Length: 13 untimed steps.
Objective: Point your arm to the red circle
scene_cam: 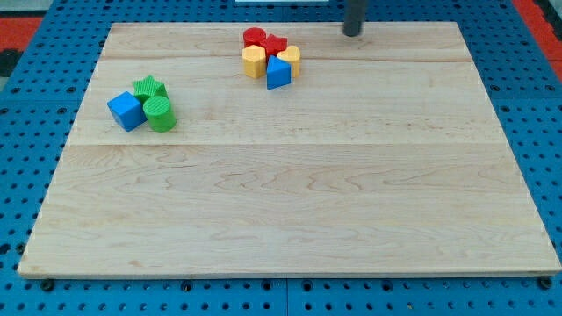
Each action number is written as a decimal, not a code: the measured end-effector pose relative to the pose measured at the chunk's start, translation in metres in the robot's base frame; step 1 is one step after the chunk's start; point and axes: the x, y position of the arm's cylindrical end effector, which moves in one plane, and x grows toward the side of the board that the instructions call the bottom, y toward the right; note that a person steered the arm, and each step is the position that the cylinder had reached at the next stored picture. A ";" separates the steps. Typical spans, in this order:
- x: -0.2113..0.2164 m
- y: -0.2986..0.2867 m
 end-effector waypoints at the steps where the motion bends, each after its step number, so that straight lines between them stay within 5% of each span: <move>1: -0.003 -0.037; 2: -0.004 -0.085; 13: -0.003 -0.100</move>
